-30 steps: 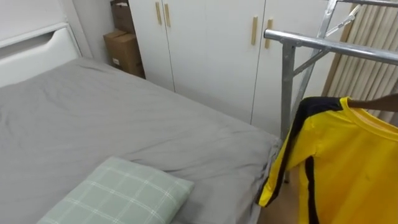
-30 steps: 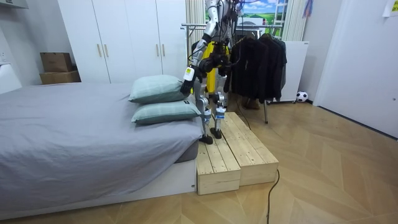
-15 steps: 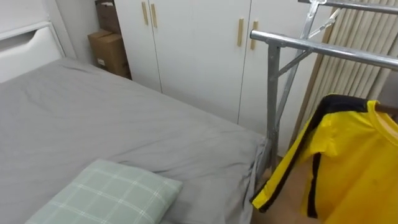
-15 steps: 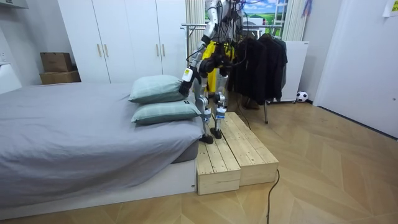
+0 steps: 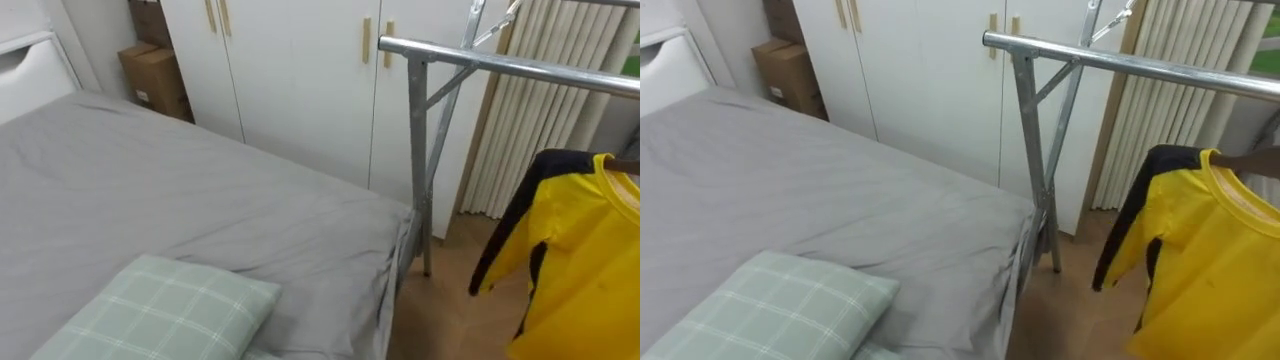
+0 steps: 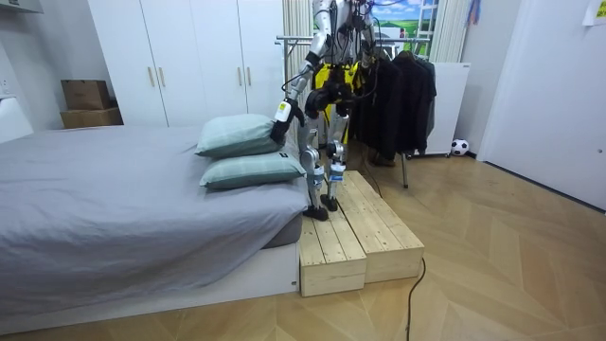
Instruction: Hang clothes
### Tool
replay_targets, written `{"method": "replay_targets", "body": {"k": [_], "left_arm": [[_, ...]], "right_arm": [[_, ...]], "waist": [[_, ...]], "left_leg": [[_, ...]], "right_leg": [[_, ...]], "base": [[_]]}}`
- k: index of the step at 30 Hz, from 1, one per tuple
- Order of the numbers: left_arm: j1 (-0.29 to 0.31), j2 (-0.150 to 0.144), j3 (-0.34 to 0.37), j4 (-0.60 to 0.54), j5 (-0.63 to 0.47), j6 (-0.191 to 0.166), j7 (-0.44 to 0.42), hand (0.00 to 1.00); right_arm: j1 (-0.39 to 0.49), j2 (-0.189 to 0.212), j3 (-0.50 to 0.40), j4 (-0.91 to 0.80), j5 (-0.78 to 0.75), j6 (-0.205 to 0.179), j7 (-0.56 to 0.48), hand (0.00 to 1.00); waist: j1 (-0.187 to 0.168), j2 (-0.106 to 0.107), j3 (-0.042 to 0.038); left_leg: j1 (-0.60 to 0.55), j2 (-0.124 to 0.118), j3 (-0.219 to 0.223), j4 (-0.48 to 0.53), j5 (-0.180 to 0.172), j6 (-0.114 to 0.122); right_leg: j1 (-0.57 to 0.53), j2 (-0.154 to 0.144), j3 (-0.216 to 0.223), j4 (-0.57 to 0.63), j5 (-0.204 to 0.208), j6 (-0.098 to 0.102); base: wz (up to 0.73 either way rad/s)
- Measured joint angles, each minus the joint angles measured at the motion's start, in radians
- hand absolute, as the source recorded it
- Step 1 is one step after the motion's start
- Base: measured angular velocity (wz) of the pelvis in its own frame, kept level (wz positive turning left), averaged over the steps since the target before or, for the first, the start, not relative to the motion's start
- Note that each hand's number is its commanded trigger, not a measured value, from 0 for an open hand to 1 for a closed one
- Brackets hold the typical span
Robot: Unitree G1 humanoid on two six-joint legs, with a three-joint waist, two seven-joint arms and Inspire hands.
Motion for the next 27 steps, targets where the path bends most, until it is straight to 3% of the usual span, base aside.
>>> {"method": "replay_targets", "body": {"k": [3,6,13,17,19,24,27], "left_arm": [[-0.002,0.000,-0.001,0.000,-0.005,-0.011,0.022,0.00],[-0.007,0.000,-0.001,0.000,-0.010,-0.012,0.026,0.00],[-0.007,-0.004,-0.003,0.001,-0.009,-0.012,0.027,0.00],[-0.005,-0.012,-0.003,0.012,-0.009,-0.013,0.027,0.00],[-0.005,-0.019,-0.003,0.015,-0.010,-0.013,0.027,0.00],[-0.005,-0.030,-0.003,0.024,-0.009,-0.013,0.027,0.00],[-0.007,-0.035,-0.003,0.036,-0.010,-0.014,0.029,0.00]], "right_arm": [[0.015,0.020,0.000,0.000,0.014,0.000,-0.013,0.00],[0.028,0.037,-0.011,-0.001,0.015,0.000,-0.025,0.00],[0.099,0.108,-0.041,-0.052,0.005,0.006,-0.058,0.00],[0.162,0.139,-0.047,-0.086,0.051,0.003,-0.073,0.00],[0.199,0.179,-0.080,-0.108,0.069,0.002,-0.083,0.00],[0.237,0.229,-0.080,-0.128,0.096,-0.003,-0.083,0.00],[0.255,0.266,-0.081,-0.124,0.172,-0.040,-0.083,0.00]], "waist": [[-0.008,0.001,-0.0017],[-0.012,0.011,-0.0062],[-0.011,0.020,-0.0078],[-0.008,0.025,-0.0063],[-0.010,0.029,-0.0055],[-0.008,0.038,-0.0038],[-0.012,0.040,-0.0034]], "left_leg": [[0.017,0.001,0.004,-0.039,0.000,0.000],[0.020,0.002,0.007,-0.068,0.001,-0.007],[0.030,0.002,0.010,-0.064,-0.011,-0.004],[0.045,0.001,0.013,-0.070,-0.019,-0.003],[0.052,0.003,0.036,-0.070,-0.023,0.002],[0.061,0.001,0.061,-0.087,-0.026,0.007],[0.067,0.001,0.070,-0.087,-0.026,0.008]], "right_leg": [[-0.003,0.006,0.001,-0.014,0.010,0.024],[-0.021,0.010,0.002,-0.014,0.024,0.004],[-0.022,0.017,0.017,-0.033,0.039,0.026],[-0.012,0.018,0.024,-0.038,0.048,0.017],[-0.005,0.018,0.029,-0.046,0.055,0.009],[-0.013,0.019,0.049,-0.047,0.065,0.011],[-0.013,0.020,0.059,-0.048,0.069,0.010]], "base": [[0.03],[-0.03],[-0.07],[-0.06],[-0.06],[-0.12],[-0.09]]}}
